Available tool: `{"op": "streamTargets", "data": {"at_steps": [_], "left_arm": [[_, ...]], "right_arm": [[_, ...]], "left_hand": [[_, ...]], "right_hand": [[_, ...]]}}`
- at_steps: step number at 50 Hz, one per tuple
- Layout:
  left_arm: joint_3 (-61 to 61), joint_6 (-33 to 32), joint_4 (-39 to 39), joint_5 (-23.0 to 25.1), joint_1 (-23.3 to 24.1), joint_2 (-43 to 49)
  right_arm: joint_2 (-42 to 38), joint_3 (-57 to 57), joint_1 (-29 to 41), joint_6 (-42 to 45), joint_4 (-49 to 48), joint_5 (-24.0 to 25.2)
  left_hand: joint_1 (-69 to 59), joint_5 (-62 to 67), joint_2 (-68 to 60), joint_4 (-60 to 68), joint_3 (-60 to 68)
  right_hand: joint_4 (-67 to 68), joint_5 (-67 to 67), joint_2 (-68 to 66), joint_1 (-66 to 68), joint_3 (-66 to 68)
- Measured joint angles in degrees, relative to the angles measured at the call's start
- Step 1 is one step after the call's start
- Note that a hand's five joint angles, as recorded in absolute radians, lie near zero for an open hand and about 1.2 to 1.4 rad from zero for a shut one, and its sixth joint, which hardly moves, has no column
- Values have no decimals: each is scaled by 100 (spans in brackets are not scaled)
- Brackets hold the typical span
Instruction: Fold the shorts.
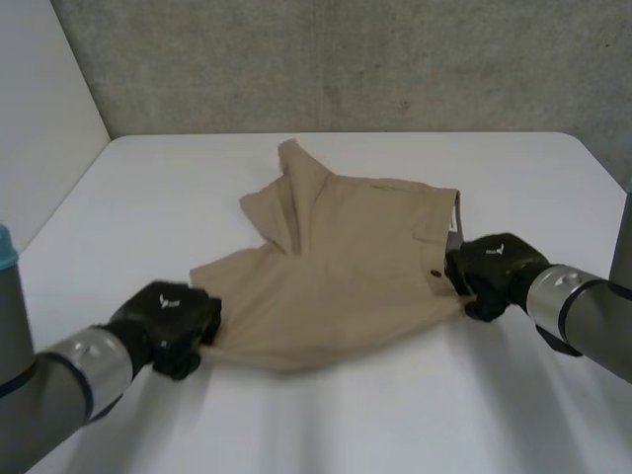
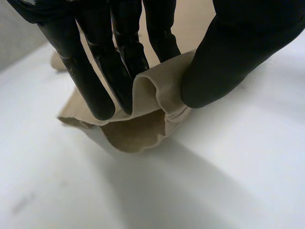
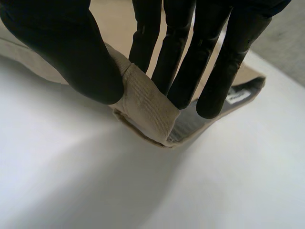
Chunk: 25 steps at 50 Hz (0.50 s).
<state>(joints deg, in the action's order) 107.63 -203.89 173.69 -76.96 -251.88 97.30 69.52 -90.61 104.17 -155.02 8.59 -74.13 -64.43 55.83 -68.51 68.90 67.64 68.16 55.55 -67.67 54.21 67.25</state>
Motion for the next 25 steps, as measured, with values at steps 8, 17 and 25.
{"op": "streamTargets", "data": {"at_steps": [8,17,25], "left_arm": [[637,-251,-936,1,36,-558],[332,-695,-514,48,75,-587],[-1000,-687,1246,68,124,-53]], "right_arm": [[174,-194,9,1432,1238,-62],[214,-279,9,1725,1277,-112],[177,-368,35,1568,960,-116]], "left_hand": [[0,0,-15,0,11],[4047,-3990,4266,-4290,-4101],[4439,-4754,4942,-5014,-4821]], "right_hand": [[16,0,0,0,0],[16,0,0,0,0],[16,0,0,55,0]]}}
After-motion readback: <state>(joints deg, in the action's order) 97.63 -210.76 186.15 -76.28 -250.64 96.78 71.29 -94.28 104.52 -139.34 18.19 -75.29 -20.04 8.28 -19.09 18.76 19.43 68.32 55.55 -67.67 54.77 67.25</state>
